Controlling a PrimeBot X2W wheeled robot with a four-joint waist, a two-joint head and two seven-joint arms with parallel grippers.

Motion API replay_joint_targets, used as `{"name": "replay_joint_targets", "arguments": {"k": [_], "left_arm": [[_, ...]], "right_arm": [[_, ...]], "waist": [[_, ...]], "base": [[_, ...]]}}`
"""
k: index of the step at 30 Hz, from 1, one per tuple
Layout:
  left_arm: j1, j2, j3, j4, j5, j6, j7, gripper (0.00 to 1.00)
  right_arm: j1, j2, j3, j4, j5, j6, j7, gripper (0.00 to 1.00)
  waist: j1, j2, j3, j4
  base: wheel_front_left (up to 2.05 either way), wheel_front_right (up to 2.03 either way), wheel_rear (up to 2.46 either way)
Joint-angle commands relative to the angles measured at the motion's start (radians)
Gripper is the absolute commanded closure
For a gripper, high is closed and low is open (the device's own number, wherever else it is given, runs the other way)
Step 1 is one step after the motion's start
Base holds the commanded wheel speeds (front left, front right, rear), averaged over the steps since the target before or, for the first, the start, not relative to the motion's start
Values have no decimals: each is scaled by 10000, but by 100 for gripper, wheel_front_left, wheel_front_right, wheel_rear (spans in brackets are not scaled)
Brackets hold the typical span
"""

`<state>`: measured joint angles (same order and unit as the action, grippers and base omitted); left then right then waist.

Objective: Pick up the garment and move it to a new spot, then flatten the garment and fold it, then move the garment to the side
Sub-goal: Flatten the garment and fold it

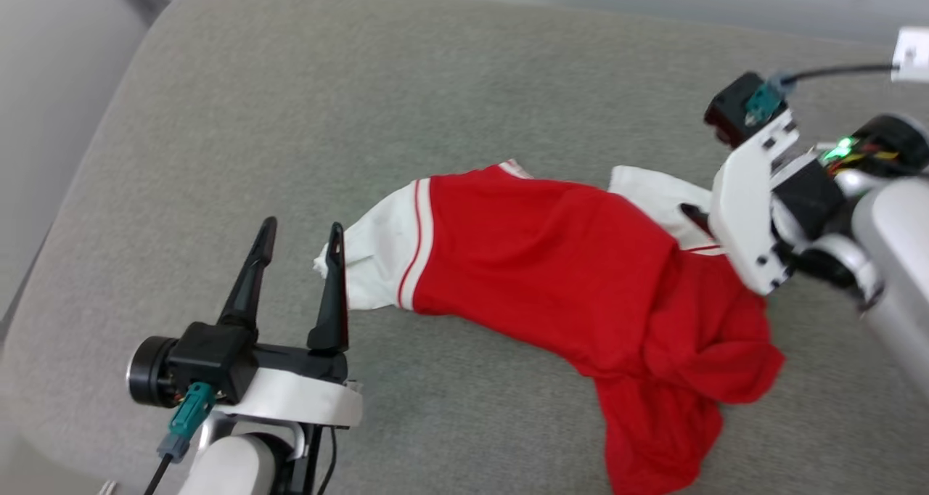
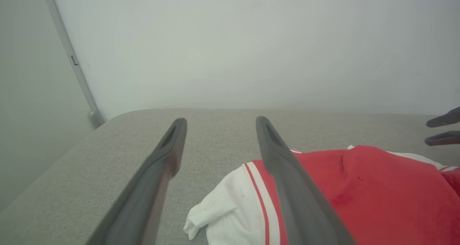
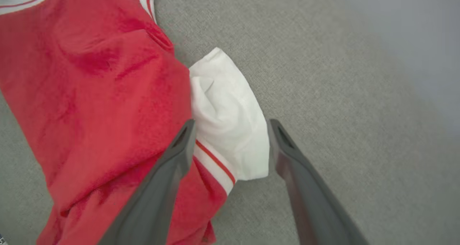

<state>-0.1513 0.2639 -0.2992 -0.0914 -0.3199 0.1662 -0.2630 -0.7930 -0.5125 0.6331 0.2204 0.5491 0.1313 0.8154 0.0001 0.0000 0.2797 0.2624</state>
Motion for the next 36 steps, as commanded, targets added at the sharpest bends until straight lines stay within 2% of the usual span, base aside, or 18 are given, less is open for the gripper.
{"name": "replay_joint_targets", "arguments": {"k": [1, 7, 13, 20, 21, 22, 23, 24, 29, 36], "left_arm": [[-188, -207, 55, 76, 104, -155, -23, 0], [-260, -845, 195, 287, 384, -655, -24, 0], [-174, -1311, 526, 551, 635, -882, -24, 0], [-197, -1621, 854, 677, 876, -1239, -24, 0], [-190, -1658, 904, 689, 898, -1296, -24, 0], [-180, -1682, 955, 705, 939, -1315, -24, 0], [-165, -1700, 1003, 733, 970, -1356, -24, 0], [-148, -1710, 1035, 778, 1010, -1391, -24, 0], [-93, -1732, 1304, 920, 1240, -1531, -24, 0], [149, -1519, 1733, 1112, 1389, -1667, -24, 0]], "right_arm": [[-561, -217, 310, 371, 251, -9, 489, 0], [-1653, -850, 1580, 1533, 679, -9, 1560, 0], [-1642, -1181, 2109, 2619, 1108, -8, 1475, 0], [-948, -1446, 3053, 3051, 1438, -9, 1257, 0], [-829, -1504, 3228, 3088, 1473, -8, 1272, 14], [-736, -1555, 3356, 3116, 1521, -8, 1249, 69], [-672, -1592, 3402, 3160, 1585, -8, 1179, 97], [-624, -1606, 3372, 3250, 1645, -8, 1061, 100], [-579, -1718, 3158, 3594, 1761, -12, 436, 100], [-716, -1527, 2425, 3900, 1725, -15, -1057, 100]], "waist": [[-1, 0, 504, 648], [-1, 0, 856, 1485], [-1, 0, 1108, 1993], [-1, 0, 1324, 2236], [-1, 0, 1331, 2240], [-1, 0, 1334, 2234], [-1, 0, 1323, 2216], [-1, 0, 1292, 2180], [-1, 0, 932, 1790], [-1, 0, 146, 736]], "base": [[0, 0, 0], [0, 0, 0], [0, 0, 0], [0, 0, 0], [0, 0, 0], [0, 0, 0], [0, 0, 0], [0, 0, 0], [0, 0, 0], [0, 0, 0]]}}
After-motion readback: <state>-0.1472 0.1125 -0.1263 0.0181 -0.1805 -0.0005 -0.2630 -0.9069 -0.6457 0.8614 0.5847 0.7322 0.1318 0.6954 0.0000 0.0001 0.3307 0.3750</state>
